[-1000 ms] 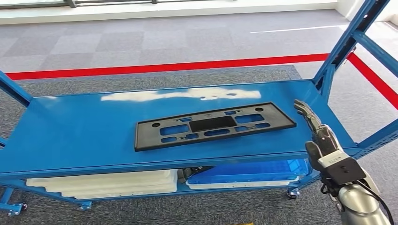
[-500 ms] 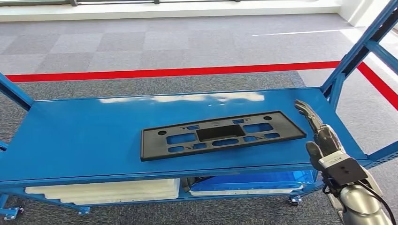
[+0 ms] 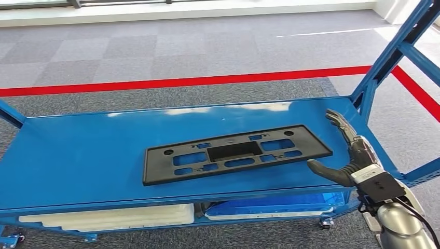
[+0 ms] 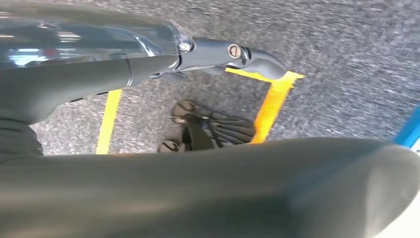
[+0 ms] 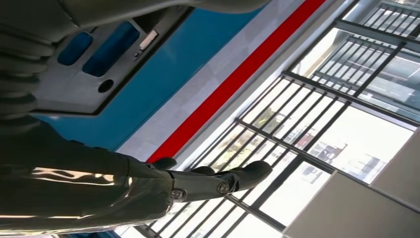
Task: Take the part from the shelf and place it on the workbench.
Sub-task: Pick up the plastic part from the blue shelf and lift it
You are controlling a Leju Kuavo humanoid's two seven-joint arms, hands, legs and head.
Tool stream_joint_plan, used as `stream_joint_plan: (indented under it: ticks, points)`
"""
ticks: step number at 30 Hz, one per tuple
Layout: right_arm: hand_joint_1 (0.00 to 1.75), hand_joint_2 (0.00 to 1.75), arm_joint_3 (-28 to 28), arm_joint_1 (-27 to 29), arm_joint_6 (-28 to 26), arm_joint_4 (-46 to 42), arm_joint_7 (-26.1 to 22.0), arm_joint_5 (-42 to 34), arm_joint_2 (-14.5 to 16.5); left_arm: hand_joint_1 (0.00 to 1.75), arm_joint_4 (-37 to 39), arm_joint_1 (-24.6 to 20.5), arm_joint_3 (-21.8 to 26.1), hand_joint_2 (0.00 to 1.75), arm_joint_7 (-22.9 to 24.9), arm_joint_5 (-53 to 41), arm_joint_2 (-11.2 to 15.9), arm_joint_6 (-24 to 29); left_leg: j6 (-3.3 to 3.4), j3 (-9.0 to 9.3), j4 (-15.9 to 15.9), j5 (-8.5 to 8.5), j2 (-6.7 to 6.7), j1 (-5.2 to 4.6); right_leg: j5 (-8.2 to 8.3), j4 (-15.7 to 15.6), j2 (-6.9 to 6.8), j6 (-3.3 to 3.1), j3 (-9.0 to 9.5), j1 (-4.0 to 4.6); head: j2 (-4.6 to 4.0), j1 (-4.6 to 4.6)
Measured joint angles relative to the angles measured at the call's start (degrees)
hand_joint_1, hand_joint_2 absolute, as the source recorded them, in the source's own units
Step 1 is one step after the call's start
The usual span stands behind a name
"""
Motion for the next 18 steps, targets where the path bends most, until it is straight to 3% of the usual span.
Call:
stream_joint_plan:
  ticks: [1,3,6,9,10,11,12,14,15,17,18]
  points:
    - [0.0,1.75,0.0,-0.1,0.0,0.0,0.1,0.1,0.0,0.0,0.0,0.0,0.0,0.0,0.0,0.0,0.0,0.0,0.38,0.73,-1.9,0.78,-0.02,-0.24,-0.08,-0.1,0.02,0.21,0.1,-0.03,0.0,-0.01]
    - [0.0,1.75,0.1,-0.1,0.0,0.0,0.2,0.3,0.0,0.0,0.0,0.0,0.0,0.0,-0.1,0.0,0.0,0.0,0.78,1.03,-2.9,0.64,-0.03,-0.56,-0.05,-0.2,0.02,0.78,0.07,-0.08,0.0,-0.01]
    - [0.0,1.75,0.2,-0.3,-0.1,0.0,0.2,0.5,-0.3,0.0,0.0,-0.1,0.0,0.0,-0.2,0.0,-0.1,0.0,1.08,1.92,-4.9,0.47,0.06,-0.06,-1.2,0.9,-0.06,1.54,-0.38,-0.01,0.0,0.01]
    - [0.0,1.75,0.3,-0.3,-0.1,0.1,0.3,0.6,-0.8,0.0,0.0,0.0,0.0,0.0,-0.3,0.1,-0.2,-0.1,1.23,2.33,-5.5,0.53,0.12,0.1,-5.64,9.7,-0.03,1.85,-4.57,0.03,0.0,0.02]
    - [0.0,1.75,0.3,-0.2,-0.1,0.2,0.3,0.7,-0.9,0.0,0.0,0.0,0.0,0.0,-0.3,0.1,-0.2,-0.1,1.28,2.36,-5.5,0.49,0.13,0.09,-6.47,12.6,-0.04,2.06,-6.11,-0.01,0.0,0.02]
    - [0.0,1.75,0.4,-0.1,-0.1,0.3,0.3,0.7,-1.0,0.0,0.0,0.0,0.0,0.0,-0.4,0.1,-0.2,-0.1,1.31,2.42,-5.5,0.43,0.14,0.11,-6.3,13.9,-0.05,2.37,-6.9,-0.11,0.0,0.02]
    - [0.0,1.75,0.5,0.0,-0.1,0.3,0.3,0.8,-1.1,0.0,0.0,0.0,0.0,0.0,-0.4,0.1,-0.2,-0.2,1.3,2.52,-5.4,0.33,0.14,0.18,-4.96,12.9,-0.07,2.82,-6.6,-0.29,0.0,0.02]
    - [0.0,1.75,0.7,-0.1,-0.1,0.4,0.3,0.9,-1.4,0.0,0.0,0.0,0.0,0.0,-0.6,0.1,-0.2,-0.4,1.02,2.73,-4.9,-0.13,0.1,0.36,-0.94,6.1,-0.13,3.94,-3.52,-0.88,0.0,0.02]
    - [0.0,1.75,0.8,-0.1,0.0,0.5,0.3,0.9,-1.6,0.0,0.0,0.0,0.0,0.0,-0.7,0.1,-0.2,-0.4,0.75,2.67,-4.4,-0.52,0.04,0.3,0.47,2.7,-0.07,4.17,-2.01,-1.08,0.0,0.05]
    - [0.0,1.75,0.9,0.0,0.1,0.6,0.3,0.9,-1.8,0.0,0.0,0.0,0.0,0.0,-0.8,0.1,-0.1,-0.4,0.37,2.41,-3.8,-1.03,-0.06,-0.05,0.8,-0.1,0.06,3.32,-0.81,-1.18,0.0,0.02]
    - [0.0,1.31,1.0,0.1,0.2,0.7,0.2,0.9,-1.9,0.0,0.0,0.0,0.0,0.0,-0.8,0.1,0.0,-0.4,0.31,2.34,-3.7,-1.12,-0.08,-0.19,0.77,-0.2,0.14,2.73,-0.86,-1.12,0.0,-0.01]
